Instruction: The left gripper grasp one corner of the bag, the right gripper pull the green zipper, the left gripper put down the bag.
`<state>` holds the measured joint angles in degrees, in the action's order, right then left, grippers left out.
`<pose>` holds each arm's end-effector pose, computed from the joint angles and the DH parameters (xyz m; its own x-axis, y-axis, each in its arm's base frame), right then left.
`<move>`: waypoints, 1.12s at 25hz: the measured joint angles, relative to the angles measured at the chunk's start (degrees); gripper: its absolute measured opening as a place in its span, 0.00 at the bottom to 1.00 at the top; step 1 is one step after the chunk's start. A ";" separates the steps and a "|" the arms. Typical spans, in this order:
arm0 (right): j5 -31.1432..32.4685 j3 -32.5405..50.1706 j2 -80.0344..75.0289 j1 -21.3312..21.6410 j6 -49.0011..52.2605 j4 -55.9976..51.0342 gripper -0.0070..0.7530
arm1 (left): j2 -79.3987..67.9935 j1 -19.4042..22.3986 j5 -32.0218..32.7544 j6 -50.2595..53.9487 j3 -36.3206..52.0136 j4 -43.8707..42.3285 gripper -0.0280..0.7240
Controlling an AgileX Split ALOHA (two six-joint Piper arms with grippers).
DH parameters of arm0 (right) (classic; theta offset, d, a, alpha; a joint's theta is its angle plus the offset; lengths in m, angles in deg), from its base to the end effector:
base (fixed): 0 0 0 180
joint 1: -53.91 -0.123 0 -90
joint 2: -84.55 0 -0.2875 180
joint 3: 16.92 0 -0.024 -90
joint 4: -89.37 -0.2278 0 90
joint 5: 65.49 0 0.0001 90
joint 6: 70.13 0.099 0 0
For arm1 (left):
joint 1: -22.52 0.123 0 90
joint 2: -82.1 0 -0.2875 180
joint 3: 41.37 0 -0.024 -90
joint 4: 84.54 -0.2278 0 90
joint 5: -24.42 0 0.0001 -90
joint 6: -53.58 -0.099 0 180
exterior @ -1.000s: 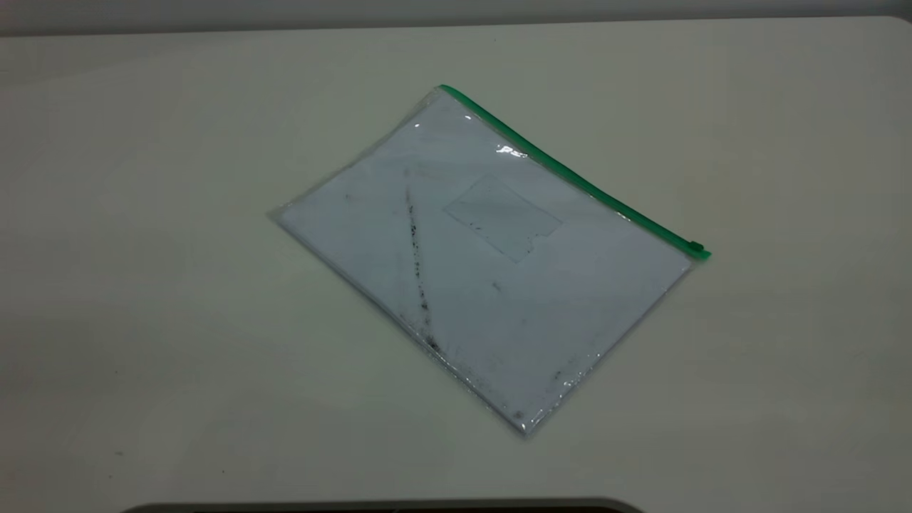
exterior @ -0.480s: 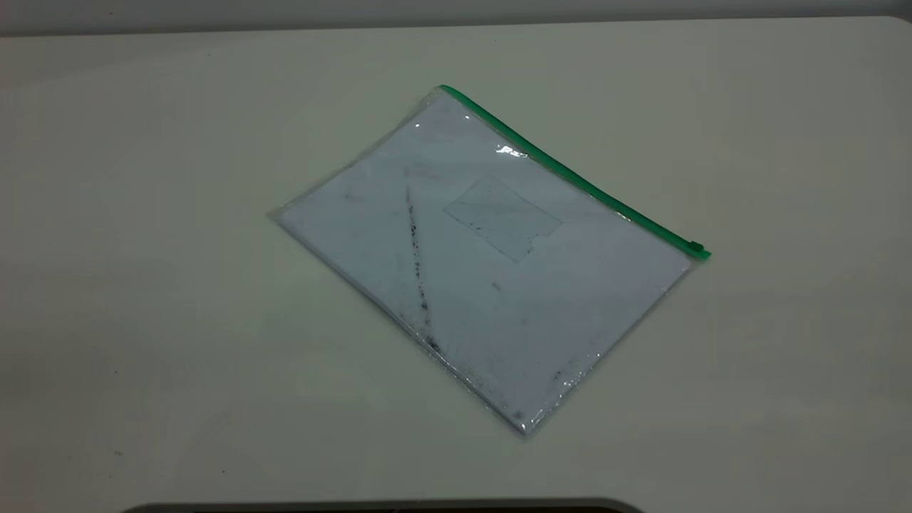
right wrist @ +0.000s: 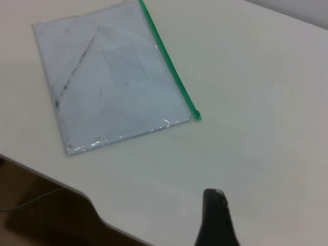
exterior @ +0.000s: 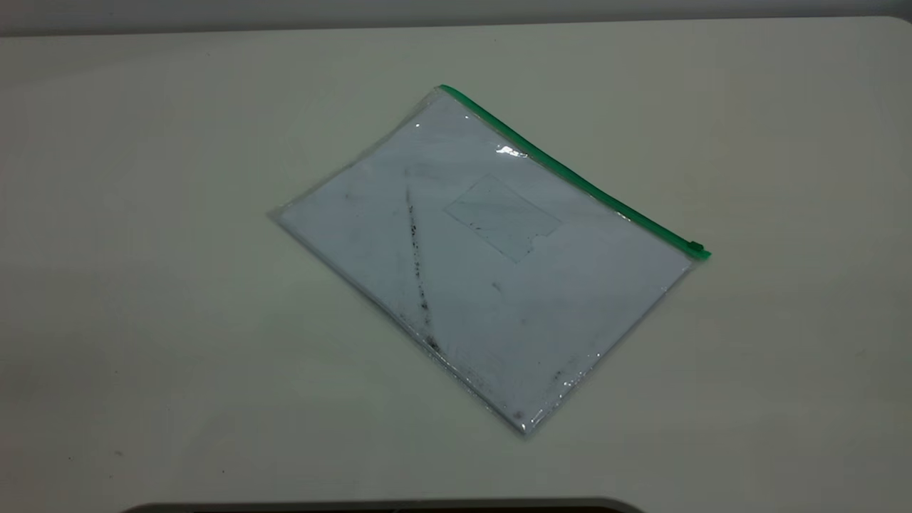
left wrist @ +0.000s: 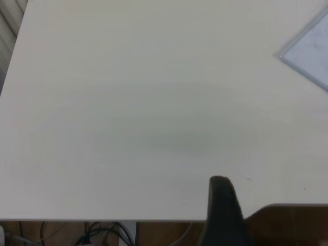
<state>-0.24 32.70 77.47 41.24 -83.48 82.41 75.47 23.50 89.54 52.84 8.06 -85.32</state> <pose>-0.0263 0.0053 0.2516 -0.4495 -0.2854 -0.8465 -0.3972 0.9126 -0.0968 -0.0254 0.0008 0.2520 -0.5180 0.0098 -0.8553 -0.0180 0.9996 0.0223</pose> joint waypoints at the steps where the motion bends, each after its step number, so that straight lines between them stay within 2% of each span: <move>1: 0.00 0.00 0.01 0.00 0.00 0.00 0.76 | 0.00 0.00 0.00 0.00 0.00 0.00 0.79; 7: 0.00 0.00 0.07 0.58 0.00 -0.05 0.76 | 0.00 0.00 0.00 0.04 0.00 0.00 0.79; 9: 0.00 0.00 0.18 3.33 0.00 -0.05 0.76 | 0.00 0.00 0.00 0.04 0.00 0.00 0.79; 13: 0.00 0.00 0.18 11.47 0.08 0.46 0.76 | 0.00 0.00 0.00 0.04 0.00 0.00 0.79; 15: 0.00 0.00 0.18 13.37 0.99 1.60 0.76 | 0.00 0.00 0.05 0.04 0.00 0.00 0.79; 20: -0.19 0.00 0.18 14.01 5.58 4.87 0.76 | 0.00 0.00 0.05 0.04 0.00 0.00 0.79; 28: -0.23 0.00 0.23 14.01 6.30 5.18 0.75 | 0.00 0.00 0.05 0.04 0.00 0.00 0.79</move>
<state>-0.47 32.70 77.70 55.25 -77.18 87.60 75.47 23.50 89.59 52.88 8.06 -85.32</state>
